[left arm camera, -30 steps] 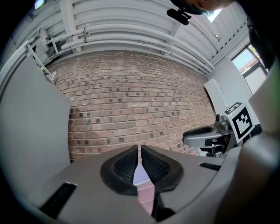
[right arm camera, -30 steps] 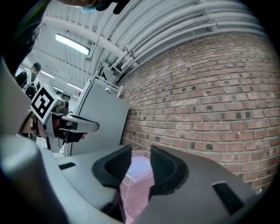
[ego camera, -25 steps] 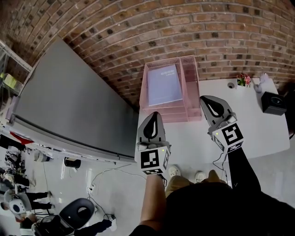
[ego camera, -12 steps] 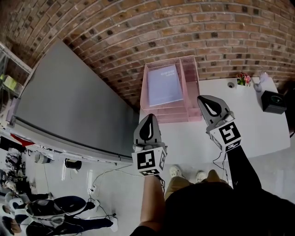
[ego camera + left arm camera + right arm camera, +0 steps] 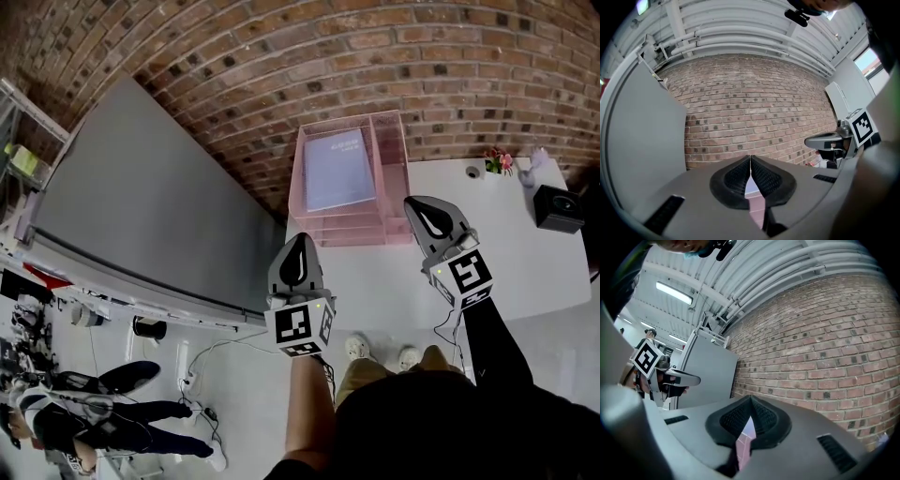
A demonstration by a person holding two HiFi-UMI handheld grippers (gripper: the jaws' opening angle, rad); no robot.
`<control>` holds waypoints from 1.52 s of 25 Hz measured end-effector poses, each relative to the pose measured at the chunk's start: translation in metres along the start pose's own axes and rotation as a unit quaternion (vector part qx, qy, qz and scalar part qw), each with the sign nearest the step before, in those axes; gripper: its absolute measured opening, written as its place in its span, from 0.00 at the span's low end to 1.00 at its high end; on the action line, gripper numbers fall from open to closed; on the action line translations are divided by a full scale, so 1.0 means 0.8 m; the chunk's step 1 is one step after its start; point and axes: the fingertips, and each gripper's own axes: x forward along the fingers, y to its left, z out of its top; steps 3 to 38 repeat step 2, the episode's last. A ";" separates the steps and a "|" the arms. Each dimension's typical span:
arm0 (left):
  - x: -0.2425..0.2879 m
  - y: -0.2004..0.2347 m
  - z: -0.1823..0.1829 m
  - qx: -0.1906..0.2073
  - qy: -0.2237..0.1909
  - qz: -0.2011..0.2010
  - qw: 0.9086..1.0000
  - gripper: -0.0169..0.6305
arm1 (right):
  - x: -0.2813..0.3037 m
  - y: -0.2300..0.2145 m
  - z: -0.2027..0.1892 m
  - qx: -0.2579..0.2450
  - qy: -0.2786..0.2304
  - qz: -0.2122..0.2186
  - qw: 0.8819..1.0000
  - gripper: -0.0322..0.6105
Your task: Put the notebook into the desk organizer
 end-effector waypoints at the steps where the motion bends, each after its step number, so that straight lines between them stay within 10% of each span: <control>1: -0.002 0.000 0.000 0.000 0.000 0.000 1.000 0.05 | -0.001 0.002 0.000 0.000 -0.001 0.001 1.000 0.08; 38: -0.003 0.000 -0.001 0.001 0.000 0.000 1.000 0.05 | -0.002 0.003 0.001 0.000 -0.002 0.002 1.000 0.08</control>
